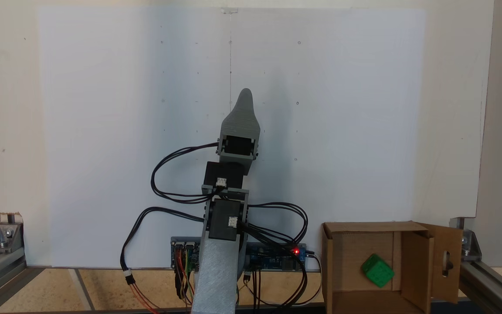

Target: Grasp a green dice and put it in the bin.

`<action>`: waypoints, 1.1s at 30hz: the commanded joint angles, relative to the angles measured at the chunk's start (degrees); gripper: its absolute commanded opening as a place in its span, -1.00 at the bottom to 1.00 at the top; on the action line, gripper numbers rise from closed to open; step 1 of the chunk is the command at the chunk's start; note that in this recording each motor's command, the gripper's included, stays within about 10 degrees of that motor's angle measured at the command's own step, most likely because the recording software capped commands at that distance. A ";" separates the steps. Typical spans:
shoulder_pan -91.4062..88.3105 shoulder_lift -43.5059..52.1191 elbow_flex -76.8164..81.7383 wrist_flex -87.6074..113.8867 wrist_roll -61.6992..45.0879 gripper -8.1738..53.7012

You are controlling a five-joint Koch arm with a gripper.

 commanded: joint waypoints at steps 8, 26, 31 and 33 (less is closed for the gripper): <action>-0.09 6.50 5.19 -26.26 0.79 0.67; -4.13 6.50 15.56 -61.00 0.88 0.66; -4.13 6.59 18.46 -63.81 0.88 0.66; -3.96 6.59 20.57 -65.74 0.88 0.67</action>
